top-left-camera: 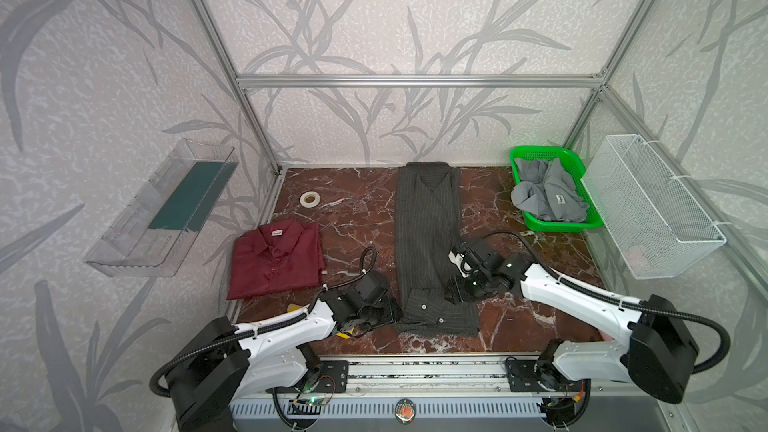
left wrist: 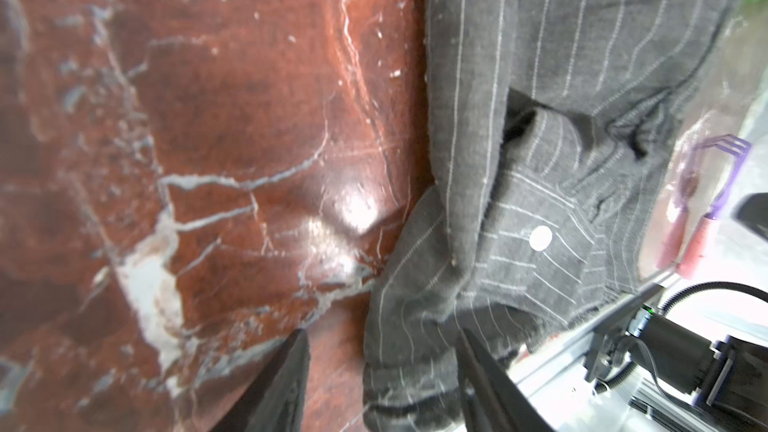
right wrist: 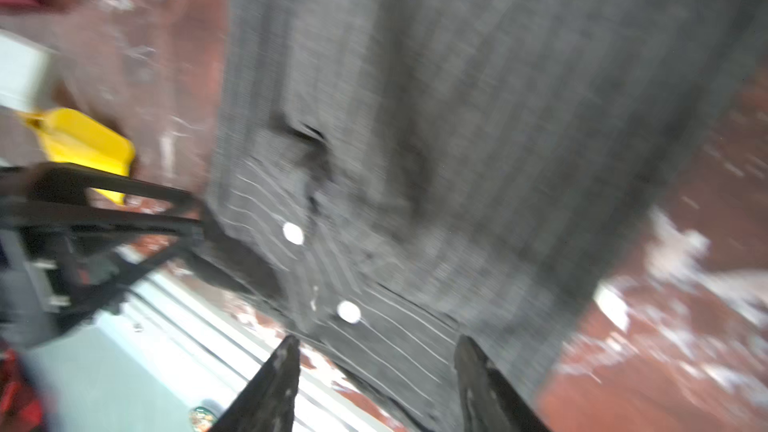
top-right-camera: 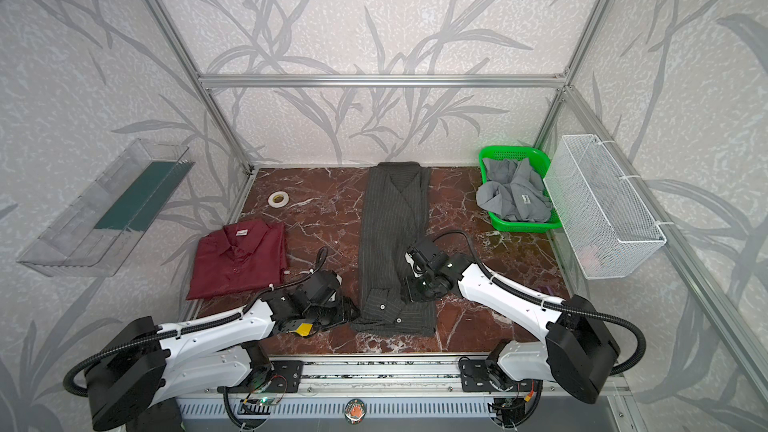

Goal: Fold and stack the long sleeve shirts
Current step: 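Grasp the near end of the grey shirt with both grippers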

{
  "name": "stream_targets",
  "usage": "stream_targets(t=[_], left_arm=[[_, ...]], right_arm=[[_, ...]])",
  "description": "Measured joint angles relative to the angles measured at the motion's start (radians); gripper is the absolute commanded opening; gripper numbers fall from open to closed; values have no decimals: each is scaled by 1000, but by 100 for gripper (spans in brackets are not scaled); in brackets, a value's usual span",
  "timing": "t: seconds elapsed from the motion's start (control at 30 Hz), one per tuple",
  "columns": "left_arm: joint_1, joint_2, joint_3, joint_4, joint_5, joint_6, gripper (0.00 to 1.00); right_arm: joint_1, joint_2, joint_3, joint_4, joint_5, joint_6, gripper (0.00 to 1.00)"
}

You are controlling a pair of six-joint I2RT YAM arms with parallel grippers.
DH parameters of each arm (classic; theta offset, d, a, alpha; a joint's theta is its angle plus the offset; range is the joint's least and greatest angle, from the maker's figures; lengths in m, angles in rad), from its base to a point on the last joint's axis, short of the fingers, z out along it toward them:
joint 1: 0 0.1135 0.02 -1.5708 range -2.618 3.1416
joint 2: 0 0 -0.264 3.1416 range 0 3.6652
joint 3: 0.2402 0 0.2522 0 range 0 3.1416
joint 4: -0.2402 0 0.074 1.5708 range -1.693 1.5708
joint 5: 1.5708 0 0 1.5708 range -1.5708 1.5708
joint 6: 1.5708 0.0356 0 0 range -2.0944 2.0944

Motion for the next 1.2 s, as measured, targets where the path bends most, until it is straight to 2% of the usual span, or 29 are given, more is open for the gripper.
stream_targets(t=[0.3,0.47,0.73,0.83,1.1,1.2], left_arm=[[-42,-47,-19,11,55,-57,56],[-59,-31,-51,45,72,-85,52],[-69,33,-55,142,99,-112,46],[-73,46,-55,159,100,-119,41],[-77,80,-60,213,107,-134,36],[-77,97,-59,233,114,-135,31]], right_arm=[[-28,-236,-172,-152,32,98,65],[-35,-341,-258,-151,15,156,63],[-37,-303,-368,30,-93,245,60],[-37,-285,-402,101,-127,278,55],[-37,-277,-425,197,-156,317,47],[-37,-277,-425,213,-154,326,39]])
